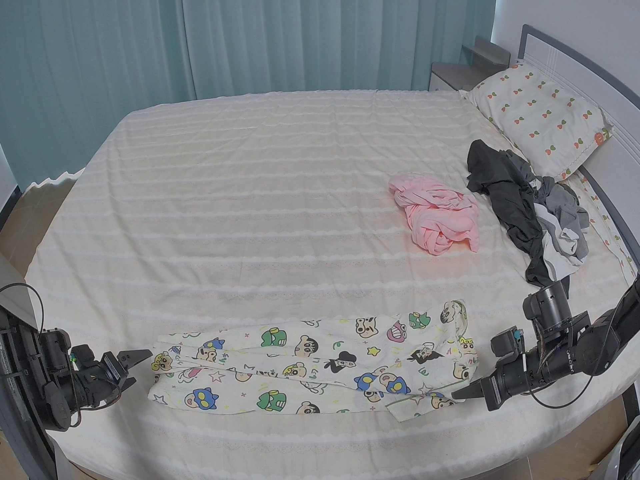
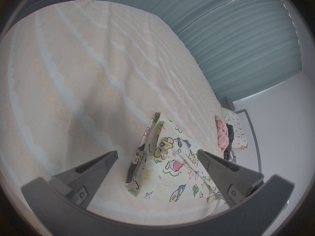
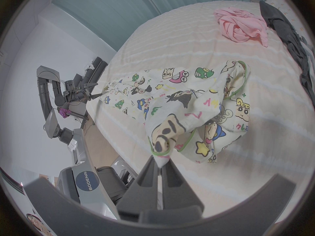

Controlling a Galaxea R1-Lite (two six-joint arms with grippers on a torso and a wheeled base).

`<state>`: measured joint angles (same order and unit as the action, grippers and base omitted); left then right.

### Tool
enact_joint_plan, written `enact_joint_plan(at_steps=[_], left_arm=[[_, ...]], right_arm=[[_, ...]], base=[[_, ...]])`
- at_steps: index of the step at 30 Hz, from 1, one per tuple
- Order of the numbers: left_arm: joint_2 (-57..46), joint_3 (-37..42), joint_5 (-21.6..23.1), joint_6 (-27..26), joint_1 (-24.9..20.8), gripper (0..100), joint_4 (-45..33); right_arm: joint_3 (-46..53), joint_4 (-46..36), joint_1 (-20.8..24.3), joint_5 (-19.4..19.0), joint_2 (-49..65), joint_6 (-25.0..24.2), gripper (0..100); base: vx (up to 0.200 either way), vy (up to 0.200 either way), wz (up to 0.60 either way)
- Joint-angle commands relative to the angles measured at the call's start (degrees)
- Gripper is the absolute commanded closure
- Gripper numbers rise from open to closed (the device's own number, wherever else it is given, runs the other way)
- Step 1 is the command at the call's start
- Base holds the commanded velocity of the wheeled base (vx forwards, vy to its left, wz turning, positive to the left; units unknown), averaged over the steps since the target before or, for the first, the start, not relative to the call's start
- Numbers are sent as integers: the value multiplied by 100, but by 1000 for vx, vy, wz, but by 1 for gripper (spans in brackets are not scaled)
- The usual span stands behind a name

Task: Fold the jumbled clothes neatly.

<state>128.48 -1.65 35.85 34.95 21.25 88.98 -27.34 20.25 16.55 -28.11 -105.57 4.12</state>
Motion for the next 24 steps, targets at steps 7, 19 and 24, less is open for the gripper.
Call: enact_joint_plan(at_steps=[7, 19, 24], left_arm=[[-7, 6, 1, 3, 2, 0, 5], [-7, -2, 9, 3, 29, 0, 5], [-7, -2, 1, 3, 29, 0, 5]], right_arm=[[-43, 5, 120, -221, 344, -78, 100], [-737, -179, 120, -1162, 696, -1309, 100], [-1238, -329, 111, -1170, 432, -1783, 100]], base=[[0, 0, 0], [0, 0, 0], [0, 0, 0]])
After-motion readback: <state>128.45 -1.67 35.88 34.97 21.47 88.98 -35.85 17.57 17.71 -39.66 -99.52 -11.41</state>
